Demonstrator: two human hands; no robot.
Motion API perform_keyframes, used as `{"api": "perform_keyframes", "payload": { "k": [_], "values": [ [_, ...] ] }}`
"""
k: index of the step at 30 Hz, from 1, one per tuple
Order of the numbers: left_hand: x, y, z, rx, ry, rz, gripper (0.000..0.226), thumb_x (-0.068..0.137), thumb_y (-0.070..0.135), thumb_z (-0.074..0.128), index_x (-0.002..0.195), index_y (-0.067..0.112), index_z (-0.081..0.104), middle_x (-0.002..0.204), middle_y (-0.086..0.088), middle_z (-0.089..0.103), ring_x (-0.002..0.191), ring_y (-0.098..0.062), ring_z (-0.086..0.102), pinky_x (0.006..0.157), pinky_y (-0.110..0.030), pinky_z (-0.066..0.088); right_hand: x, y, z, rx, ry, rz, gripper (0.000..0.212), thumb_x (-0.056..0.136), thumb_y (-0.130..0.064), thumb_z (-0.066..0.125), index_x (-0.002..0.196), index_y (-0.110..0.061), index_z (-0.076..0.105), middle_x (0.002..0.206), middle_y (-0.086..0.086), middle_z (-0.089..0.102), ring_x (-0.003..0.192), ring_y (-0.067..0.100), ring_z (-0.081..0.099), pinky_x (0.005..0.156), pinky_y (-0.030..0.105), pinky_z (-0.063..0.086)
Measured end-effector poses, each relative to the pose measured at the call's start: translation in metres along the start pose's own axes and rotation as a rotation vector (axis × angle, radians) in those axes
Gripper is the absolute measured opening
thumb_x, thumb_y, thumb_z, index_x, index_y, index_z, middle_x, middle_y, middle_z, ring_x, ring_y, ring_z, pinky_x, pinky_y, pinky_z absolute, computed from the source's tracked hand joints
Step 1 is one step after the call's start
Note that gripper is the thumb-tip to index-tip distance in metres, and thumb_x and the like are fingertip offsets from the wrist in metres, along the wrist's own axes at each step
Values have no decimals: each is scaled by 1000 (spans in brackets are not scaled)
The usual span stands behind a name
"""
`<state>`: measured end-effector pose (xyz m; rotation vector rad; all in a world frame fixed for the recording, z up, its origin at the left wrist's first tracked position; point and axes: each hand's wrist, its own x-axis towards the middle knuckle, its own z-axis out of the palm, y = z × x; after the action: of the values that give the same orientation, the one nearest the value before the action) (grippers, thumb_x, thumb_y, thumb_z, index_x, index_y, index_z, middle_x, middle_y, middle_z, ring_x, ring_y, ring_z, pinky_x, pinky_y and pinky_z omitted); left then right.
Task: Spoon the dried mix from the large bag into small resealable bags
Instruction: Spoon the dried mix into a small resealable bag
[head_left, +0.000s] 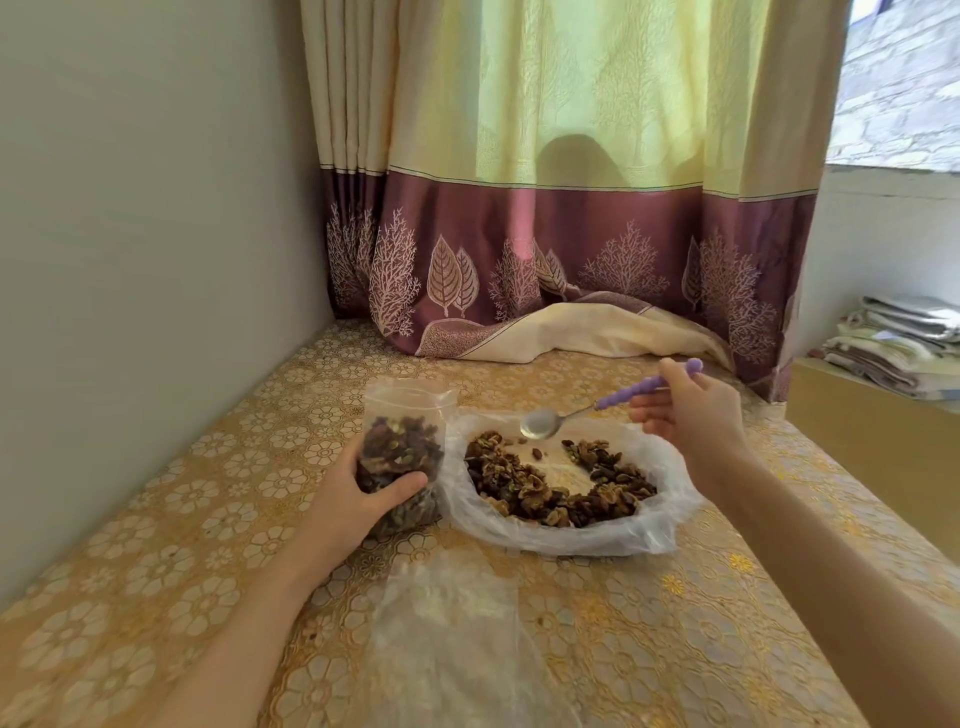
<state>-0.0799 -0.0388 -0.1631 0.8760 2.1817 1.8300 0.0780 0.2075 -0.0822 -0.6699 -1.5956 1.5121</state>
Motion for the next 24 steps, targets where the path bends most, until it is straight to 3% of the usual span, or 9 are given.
{"api": "perform_keyframes", "payload": {
  "k": [4, 8, 13, 19, 24],
  "values": [
    [1, -1, -1, 21, -3, 3, 76, 56, 43, 74, 126, 27, 48, 113, 12, 59, 104, -9, 55, 83, -22, 45, 7, 21, -19, -196, 52, -8, 29, 94, -14, 48, 71, -2, 61, 53, 6, 65, 45, 13, 59, 43, 21, 46],
    [0, -2, -1, 39, 7, -7, 80, 56, 44, 74, 128, 22, 48, 117, 4, 60, 108, -17, 56, 96, -39, 45, 10, 30, -22, -264, 47, 10, 30, 94, -13, 48, 71, -2, 62, 59, 11, 66, 51, 19, 59, 48, 26, 46],
    [0, -2, 0, 40, 9, -8, 72, 57, 45, 73, 123, 30, 47, 109, 13, 58, 100, -10, 55, 79, -22, 43, 6, 32, -11, -189, -12, 133, 31, 95, -9, 45, 70, 1, 61, 47, 3, 64, 38, 8, 56, 38, 17, 45],
    [0, -2, 0, 29, 20, -14, 73, 57, 45, 73, 124, 32, 46, 107, 14, 57, 97, -4, 54, 74, -17, 40, 0, 41, 8, -122, -84, 249, 34, 97, -16, 47, 70, -2, 62, 52, 4, 68, 41, 8, 60, 41, 16, 49],
    [0, -2, -1, 36, 11, -11, 67, 56, 48, 73, 117, 39, 46, 105, 21, 57, 94, 6, 52, 70, -13, 40, 0, 41, 8, -57, 6, 294, 33, 96, -14, 47, 69, -3, 62, 49, 4, 66, 41, 8, 60, 39, 15, 47]
  ]
}}
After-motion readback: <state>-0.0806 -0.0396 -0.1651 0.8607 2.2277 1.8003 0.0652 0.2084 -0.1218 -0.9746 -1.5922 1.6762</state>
